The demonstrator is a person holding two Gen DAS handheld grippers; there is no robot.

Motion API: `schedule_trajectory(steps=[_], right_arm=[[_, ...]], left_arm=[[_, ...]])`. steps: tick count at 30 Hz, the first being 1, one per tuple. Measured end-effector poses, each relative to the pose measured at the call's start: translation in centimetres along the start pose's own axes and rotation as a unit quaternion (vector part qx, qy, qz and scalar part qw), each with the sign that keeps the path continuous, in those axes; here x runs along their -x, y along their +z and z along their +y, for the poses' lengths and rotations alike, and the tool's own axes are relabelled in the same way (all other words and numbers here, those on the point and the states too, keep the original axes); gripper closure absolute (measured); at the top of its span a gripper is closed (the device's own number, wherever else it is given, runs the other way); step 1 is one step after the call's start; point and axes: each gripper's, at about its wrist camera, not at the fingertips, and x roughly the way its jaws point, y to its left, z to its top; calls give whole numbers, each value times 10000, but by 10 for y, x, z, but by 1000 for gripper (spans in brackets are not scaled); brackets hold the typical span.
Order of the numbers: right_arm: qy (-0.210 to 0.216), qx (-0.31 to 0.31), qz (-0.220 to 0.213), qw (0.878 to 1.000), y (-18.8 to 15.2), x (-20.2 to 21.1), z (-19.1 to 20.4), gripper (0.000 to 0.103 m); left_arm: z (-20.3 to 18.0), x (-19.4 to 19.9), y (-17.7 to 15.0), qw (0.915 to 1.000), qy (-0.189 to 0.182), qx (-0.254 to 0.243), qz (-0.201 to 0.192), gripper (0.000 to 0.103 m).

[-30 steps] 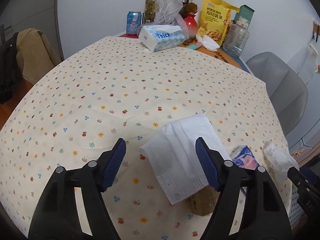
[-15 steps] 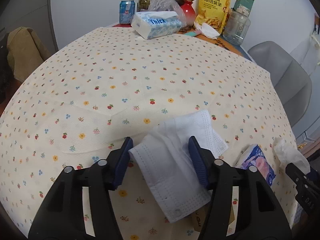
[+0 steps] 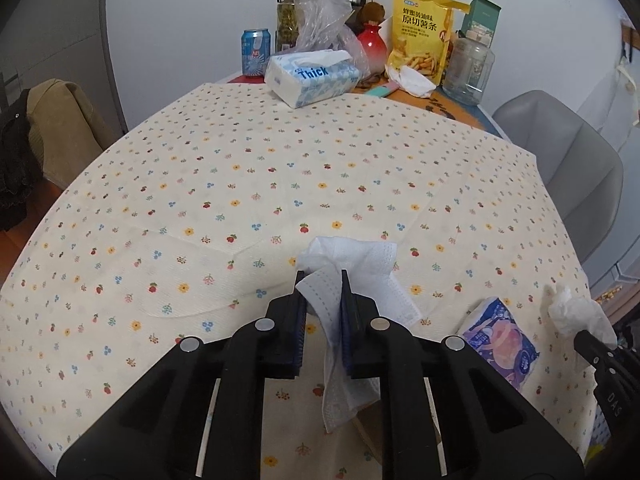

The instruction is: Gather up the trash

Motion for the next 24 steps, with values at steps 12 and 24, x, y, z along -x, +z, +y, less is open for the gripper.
schedule_trajectory(steps=[12, 24], right_arm=[[-41, -72, -339, 9994, -6, 40, -9, 97], [-65, -252, -631, 9977, -20, 81, -31, 97]], left_arm=[[-11, 34, -6, 9995, -133, -29, -292, 88], [-39, 78, -18, 9974, -293, -211, -630, 88]])
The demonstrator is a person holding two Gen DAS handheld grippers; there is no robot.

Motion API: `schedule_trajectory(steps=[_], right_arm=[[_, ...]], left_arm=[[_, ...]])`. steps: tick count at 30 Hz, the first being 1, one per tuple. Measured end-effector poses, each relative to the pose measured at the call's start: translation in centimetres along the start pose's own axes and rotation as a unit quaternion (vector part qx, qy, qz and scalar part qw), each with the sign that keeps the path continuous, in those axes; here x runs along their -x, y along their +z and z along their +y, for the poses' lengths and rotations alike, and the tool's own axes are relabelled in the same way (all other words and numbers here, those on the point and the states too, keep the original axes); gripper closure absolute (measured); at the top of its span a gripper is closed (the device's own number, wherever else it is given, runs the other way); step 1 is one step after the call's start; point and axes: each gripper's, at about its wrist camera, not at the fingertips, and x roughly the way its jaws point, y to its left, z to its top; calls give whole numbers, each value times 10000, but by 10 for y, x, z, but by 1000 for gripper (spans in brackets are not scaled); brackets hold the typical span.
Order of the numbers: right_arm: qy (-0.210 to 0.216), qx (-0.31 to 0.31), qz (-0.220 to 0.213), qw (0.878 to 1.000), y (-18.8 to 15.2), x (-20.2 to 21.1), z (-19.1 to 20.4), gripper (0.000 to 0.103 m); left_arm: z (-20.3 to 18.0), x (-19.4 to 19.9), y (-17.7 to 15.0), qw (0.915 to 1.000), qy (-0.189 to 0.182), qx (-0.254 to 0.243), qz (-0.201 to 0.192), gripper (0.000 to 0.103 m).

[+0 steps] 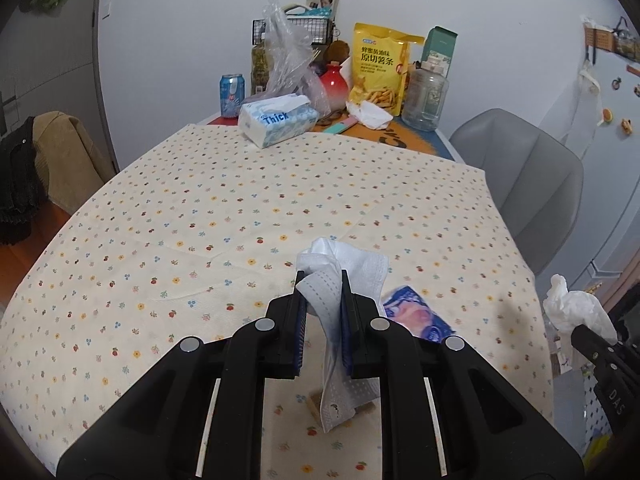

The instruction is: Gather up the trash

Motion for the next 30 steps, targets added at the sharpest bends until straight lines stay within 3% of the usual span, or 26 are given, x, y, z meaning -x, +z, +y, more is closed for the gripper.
schedule_trajectory(steps=[21, 30], right_arm=[[10, -77, -540, 9985, -18, 82, -17, 97], [-132, -186, -646, 9976, -25, 105, -39, 97]], left_arm=[[-19, 84, -5, 9980, -268, -67, -562, 88], [-53, 99, -9, 9961, -587, -248, -605, 88]])
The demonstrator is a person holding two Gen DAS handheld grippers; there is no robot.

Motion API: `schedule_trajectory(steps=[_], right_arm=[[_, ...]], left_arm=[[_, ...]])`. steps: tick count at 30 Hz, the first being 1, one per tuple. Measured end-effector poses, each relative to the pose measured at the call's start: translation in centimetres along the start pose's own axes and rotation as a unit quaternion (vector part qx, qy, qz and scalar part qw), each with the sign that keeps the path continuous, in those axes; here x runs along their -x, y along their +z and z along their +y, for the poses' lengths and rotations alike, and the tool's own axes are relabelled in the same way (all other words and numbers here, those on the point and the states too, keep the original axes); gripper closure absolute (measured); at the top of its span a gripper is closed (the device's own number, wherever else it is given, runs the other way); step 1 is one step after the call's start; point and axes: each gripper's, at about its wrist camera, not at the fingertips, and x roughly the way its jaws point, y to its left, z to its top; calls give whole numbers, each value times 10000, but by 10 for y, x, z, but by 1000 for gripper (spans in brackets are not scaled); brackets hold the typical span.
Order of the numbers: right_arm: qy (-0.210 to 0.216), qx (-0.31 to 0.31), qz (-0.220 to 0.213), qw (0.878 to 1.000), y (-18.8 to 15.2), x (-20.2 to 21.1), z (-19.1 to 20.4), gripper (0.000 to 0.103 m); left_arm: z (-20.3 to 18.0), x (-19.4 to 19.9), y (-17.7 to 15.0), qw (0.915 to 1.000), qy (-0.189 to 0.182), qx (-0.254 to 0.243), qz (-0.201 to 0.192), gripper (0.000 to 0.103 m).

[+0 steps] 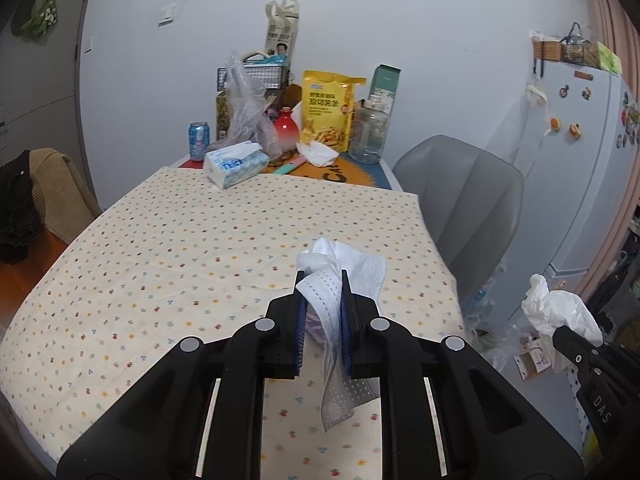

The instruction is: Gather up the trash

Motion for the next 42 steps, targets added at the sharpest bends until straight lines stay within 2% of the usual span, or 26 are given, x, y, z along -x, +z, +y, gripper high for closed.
schedule_trajectory(steps=[13, 25, 34, 42], right_arm=[[-445, -346, -142, 9983, 1, 20, -61, 97], [-1103, -996, 17, 9889, -16, 17, -152, 97], [-1552, -1463, 357, 9763, -46, -3, -232, 97], [-1555, -2012, 724, 9644, -83, -39, -290, 97]], left_arm=[[-80, -6, 3, 9978, -475, -463, 10, 88], [-190, -39, -18, 9865, -1183, -1069, 363, 88], [-281, -72, -51, 9698, -1614, -1638, 816, 88], [-339, -102, -88, 9547, -1694, -2089, 1277, 88]])
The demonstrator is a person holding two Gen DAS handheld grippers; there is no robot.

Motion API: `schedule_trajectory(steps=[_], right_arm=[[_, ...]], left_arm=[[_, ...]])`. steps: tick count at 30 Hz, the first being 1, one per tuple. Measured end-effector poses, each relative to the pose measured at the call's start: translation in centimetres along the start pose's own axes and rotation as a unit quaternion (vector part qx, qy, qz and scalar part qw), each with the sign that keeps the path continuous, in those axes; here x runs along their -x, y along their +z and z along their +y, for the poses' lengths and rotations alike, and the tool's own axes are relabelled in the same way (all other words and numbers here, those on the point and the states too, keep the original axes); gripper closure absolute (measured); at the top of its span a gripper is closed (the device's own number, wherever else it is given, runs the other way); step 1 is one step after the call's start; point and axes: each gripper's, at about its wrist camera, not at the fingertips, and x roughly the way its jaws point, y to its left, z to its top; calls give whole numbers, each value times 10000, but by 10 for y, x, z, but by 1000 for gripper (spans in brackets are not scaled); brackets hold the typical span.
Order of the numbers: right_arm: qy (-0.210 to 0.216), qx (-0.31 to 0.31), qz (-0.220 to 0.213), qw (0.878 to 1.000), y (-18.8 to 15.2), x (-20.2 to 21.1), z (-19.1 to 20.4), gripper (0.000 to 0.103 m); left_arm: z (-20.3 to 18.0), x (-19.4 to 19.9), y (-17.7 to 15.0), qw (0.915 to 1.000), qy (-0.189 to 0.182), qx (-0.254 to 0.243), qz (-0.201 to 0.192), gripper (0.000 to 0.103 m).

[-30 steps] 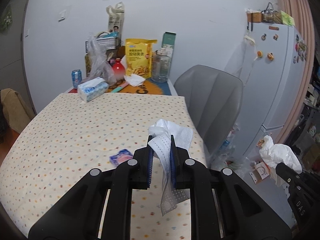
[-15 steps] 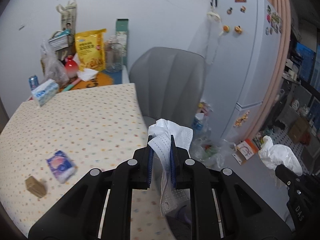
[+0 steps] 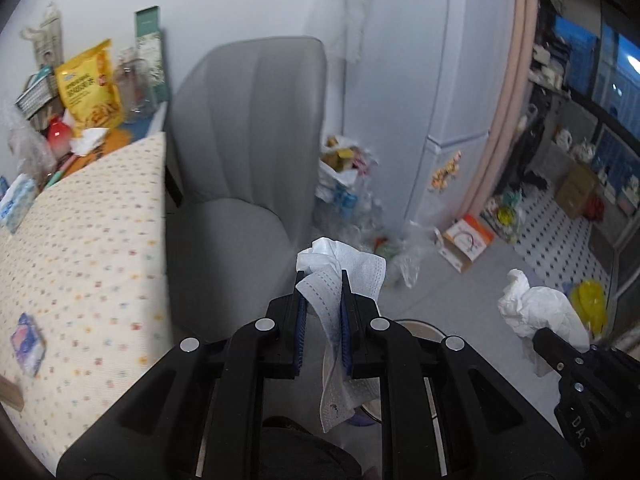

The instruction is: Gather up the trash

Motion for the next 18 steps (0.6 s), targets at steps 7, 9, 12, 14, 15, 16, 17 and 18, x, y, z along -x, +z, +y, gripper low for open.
schedule_trajectory(steps=[7, 9, 12, 14, 15, 16, 17, 18], right_arm=[[44, -232, 363, 9991, -11, -51, -25, 97], [60, -249, 441, 9987, -16, -62, -29, 96], [81, -271, 568, 9980, -22, -80, -33, 94], [64, -244, 596, 9979, -25, -87, -36, 87], [60, -246, 612, 9978, -27, -91, -37, 71], [34, -279, 623, 9977, -29, -96, -41, 67], [29, -302, 634, 9975, -30, -97, -44, 67], [39, -336, 657, 9973, -31, -98, -46, 67]], left_arm=[[-29, -43, -15, 9988, 4, -270, 408, 88], [-33, -53, -19, 9983, 22, -309, 497, 88], [-34, -64, -22, 9977, 60, -340, 592, 88], [-35, -69, -25, 9972, 85, -364, 646, 88], [-35, -71, -25, 9971, 91, -376, 661, 88], [-36, -73, -26, 9969, 96, -395, 679, 88], [-38, -75, -27, 9966, 100, -414, 700, 88], [-40, -77, -27, 9964, 93, -425, 723, 88]])
